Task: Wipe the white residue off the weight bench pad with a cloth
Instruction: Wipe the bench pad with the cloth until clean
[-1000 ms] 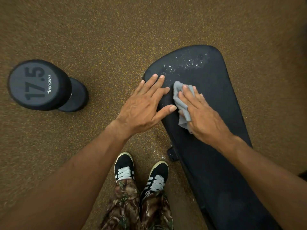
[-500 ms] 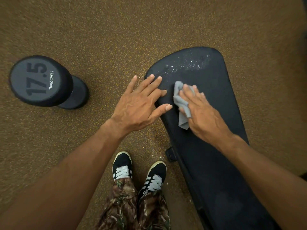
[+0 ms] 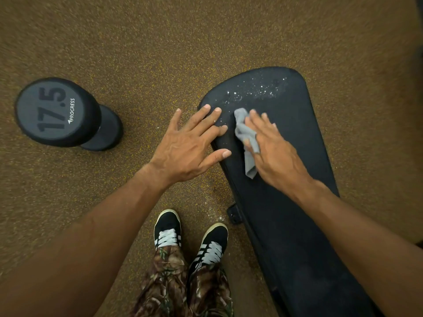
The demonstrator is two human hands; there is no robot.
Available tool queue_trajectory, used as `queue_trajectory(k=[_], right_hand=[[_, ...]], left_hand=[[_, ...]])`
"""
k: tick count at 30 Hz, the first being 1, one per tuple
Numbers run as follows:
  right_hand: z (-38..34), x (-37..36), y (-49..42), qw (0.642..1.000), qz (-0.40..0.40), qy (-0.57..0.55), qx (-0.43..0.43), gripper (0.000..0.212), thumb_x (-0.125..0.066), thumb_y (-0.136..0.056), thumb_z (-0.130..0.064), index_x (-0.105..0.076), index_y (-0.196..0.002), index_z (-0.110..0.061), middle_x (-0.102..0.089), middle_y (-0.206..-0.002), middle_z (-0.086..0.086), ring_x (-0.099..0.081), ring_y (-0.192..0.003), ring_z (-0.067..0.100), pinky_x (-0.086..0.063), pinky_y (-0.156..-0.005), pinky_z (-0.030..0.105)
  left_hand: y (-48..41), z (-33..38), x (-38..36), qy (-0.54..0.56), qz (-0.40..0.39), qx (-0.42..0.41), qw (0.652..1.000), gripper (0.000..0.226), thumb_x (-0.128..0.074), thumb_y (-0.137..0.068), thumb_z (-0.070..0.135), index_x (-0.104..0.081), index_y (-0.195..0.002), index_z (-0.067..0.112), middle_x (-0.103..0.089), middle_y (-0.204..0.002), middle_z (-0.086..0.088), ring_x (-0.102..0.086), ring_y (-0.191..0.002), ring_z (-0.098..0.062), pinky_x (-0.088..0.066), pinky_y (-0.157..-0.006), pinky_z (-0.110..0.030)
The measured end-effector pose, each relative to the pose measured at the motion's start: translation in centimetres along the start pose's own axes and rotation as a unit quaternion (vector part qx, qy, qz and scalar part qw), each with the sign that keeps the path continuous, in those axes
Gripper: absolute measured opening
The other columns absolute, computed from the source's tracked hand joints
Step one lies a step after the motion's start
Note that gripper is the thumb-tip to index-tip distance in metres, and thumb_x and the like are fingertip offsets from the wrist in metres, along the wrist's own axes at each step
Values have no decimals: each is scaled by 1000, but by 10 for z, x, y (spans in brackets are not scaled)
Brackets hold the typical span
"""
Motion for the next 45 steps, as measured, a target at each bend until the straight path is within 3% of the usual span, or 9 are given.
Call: queue_trajectory(k=[8, 16, 20, 24, 27, 30, 33, 37, 45], right_hand=[[-15, -31, -3, 999, -5, 12, 51, 63, -27, -103, -41, -27, -155, -5, -16, -167, 5, 0, -155, 27, -11, -126, 47], [-16, -14, -24, 999, 42, -16, -15, 57, -33, -104, -34, -32, -154, -7, -21, -166, 6, -10, -155, 29, -17, -125, 47], [-43, -47, -14, 997, 4, -11, 77, 60, -30, -105, -36, -27, -156, -4, -16, -167, 10, -3, -155, 26, -4, -126, 41], [-23, -30, 8, 987, -18, 8, 157, 55, -35, -104, -38, -41, -151, -9, -34, -161, 4, -19, -153, 19, -15, -125, 35], [-28, 2, 3, 982, -4, -189, 23, 41, -41, -102, -42, -60, -134, -24, -59, -140, -6, -51, -131, 7, -38, -110, 25], [-42, 20, -7, 917, 2, -383, -112, 34, -45, -98, -54, -66, -103, -27, -70, -106, 1, -66, -97, 12, -52, -91, 39], [-57, 24, -10, 842, -9, -515, -157, 34, -46, -103, -41, -71, -92, -21, -76, -83, 0, -72, -81, 14, -59, -78, 33], [-55, 22, -12, 792, 30, -582, -182, 30, -46, -106, -29, -71, -99, -13, -78, -92, 1, -74, -90, 13, -58, -78, 27], [-46, 1, -24, 801, 20, -560, -209, 22, -52, -104, -22, -69, -111, -9, -76, -105, 10, -73, -101, 24, -57, -91, 42]], left_hand=[[3, -5, -5, 68, -7, -3, 998, 71, -17, -99, 70, -43, -147, 25, -15, -169, -1, -3, -157, -16, -19, -120, -64], [1, -8, 5, 193, 120, 65, 972, 31, -46, -100, 26, -59, -127, 19, -57, -145, -2, -49, -139, -19, -35, -116, -45], [4, -13, 5, 195, 136, 73, 969, 38, -52, -92, 5, -57, -128, 16, -62, -138, -5, -60, -123, -24, -45, -104, -41], [7, -9, 11, 203, 76, 85, 973, 52, -57, -88, 17, -49, -139, 26, -53, -147, -2, -53, -130, -23, -44, -106, -46], [6, 1, 17, 223, 34, 84, 971, 64, -51, -79, 39, -49, -143, 34, -41, -156, 1, -39, -140, -19, -29, -109, -39], [3, 14, 27, 446, 58, 115, 886, 47, -59, -78, 39, -61, -123, 26, -62, -133, 1, -56, -122, -18, -43, -108, -45], [-3, 12, 33, 601, 77, 146, 782, 34, -76, -78, 36, -58, -97, 16, -62, -93, -11, -59, -82, -25, -52, -73, -50], [-5, 0, 34, 683, 30, 172, 710, 33, -84, -78, 25, -60, -99, 17, -62, -90, -1, -58, -85, -21, -51, -75, -36], [-12, 3, 35, 279, 144, 282, 907, 28, -60, -93, 59, -63, -90, 32, -68, -74, 9, -64, -71, -9, -43, -59, -26]])
Point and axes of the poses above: each hand's wrist, its own y-axis away from the middle knuckle, its own x-axis out of the back of the hand, z = x × y, the point moved 1 cm from there along -y, towards the middle knuckle
